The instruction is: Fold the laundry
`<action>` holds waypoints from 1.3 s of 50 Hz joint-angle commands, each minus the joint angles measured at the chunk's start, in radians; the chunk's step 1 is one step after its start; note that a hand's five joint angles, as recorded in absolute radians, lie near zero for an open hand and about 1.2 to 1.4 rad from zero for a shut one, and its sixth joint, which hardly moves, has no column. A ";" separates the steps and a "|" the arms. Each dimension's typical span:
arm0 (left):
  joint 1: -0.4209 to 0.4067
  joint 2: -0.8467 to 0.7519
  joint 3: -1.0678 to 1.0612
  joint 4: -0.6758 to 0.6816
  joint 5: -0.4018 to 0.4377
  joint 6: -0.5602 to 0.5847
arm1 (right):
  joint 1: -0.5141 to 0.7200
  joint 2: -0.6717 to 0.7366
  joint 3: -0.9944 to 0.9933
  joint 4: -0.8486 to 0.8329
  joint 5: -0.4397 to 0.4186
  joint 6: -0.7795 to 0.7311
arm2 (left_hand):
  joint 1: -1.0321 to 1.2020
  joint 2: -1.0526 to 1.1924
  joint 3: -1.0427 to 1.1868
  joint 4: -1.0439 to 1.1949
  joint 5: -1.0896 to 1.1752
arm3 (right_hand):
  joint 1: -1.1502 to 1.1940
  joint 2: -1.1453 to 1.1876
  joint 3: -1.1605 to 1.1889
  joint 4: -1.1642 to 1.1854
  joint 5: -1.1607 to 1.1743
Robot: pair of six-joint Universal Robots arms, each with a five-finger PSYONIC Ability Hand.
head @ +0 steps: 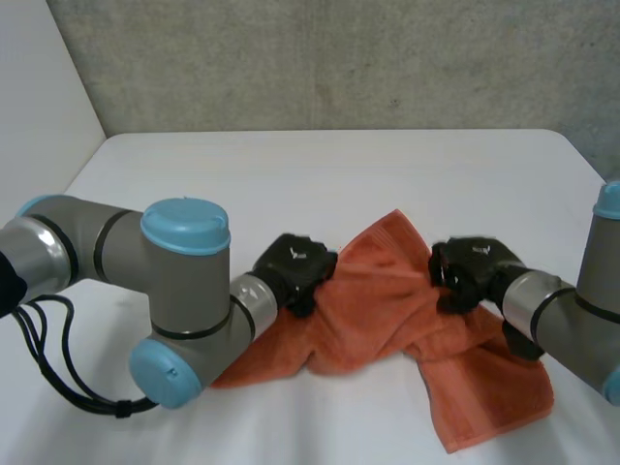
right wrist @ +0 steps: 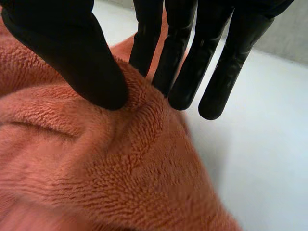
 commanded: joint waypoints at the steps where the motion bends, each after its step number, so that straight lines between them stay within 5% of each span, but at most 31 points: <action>1: 0.010 0.145 0.069 0.210 -0.227 -0.007 | 0.006 -0.020 -0.240 -0.146 0.012 0.005 | 0.266 0.236 0.243 0.240 0.282 | 0.449 0.283 0.299 0.296 0.338; 8: 0.015 0.372 0.007 0.394 -0.282 -0.010 | 0.056 -0.179 -0.281 -0.413 0.055 0.094 | 0.266 0.236 0.243 0.240 0.282 | 0.449 0.283 0.299 0.296 0.338; 14: 0.010 0.496 -0.184 0.396 -0.282 -0.011 | 0.089 -0.233 -0.241 -0.391 0.051 0.125 | 0.266 0.236 0.243 0.240 0.282 | 0.449 0.283 0.299 0.296 0.338; 20: -0.011 0.568 -0.504 0.375 -0.281 -0.010 | 0.156 -0.206 -0.106 -0.104 -0.014 0.082 | 0.266 0.236 0.243 0.240 0.282 | 0.449 0.283 0.299 0.296 0.338; 28: -0.045 0.559 -0.671 0.213 -0.292 -0.005 | 0.218 -0.039 -0.028 0.192 -0.023 -0.115 | 0.156 0.126 0.133 0.130 0.171 | 0.449 0.283 0.299 0.296 0.338; 34: -0.045 0.573 -0.676 0.041 -0.328 -0.007 | 0.209 -0.049 0.003 0.209 -0.037 -0.135 | -0.337 -0.366 -0.360 -0.363 -0.321 | 0.449 0.283 0.299 0.296 0.338; 39: -0.051 0.651 -0.642 -0.020 -0.335 -0.010 | 0.201 -0.127 0.026 0.168 -0.035 -0.135 | -0.526 -0.556 -0.549 -0.552 -0.511 | -0.294 -0.460 -0.444 -0.447 -0.405; 42: -0.050 0.706 -0.610 -0.021 -0.327 -0.013 | 0.199 -0.176 0.052 0.104 -0.034 -0.135 | -0.579 -0.609 -0.602 -0.605 -0.563 | -0.459 -0.625 -0.610 -0.613 -0.571; 52: 0.007 0.740 -0.472 -0.023 -0.321 -0.011 | 0.061 -0.322 0.199 -0.156 -0.037 -0.104 | -0.799 -0.829 -0.823 -0.825 -0.784 | -0.492 -0.658 -0.643 -0.646 -0.604; 65: 0.139 0.438 -0.354 -0.130 -0.216 -0.011 | -0.031 -0.270 0.236 -0.191 -0.078 -0.064 | -0.799 -0.829 -0.823 -0.825 -0.784 | -0.492 -0.658 -0.643 -0.646 -0.604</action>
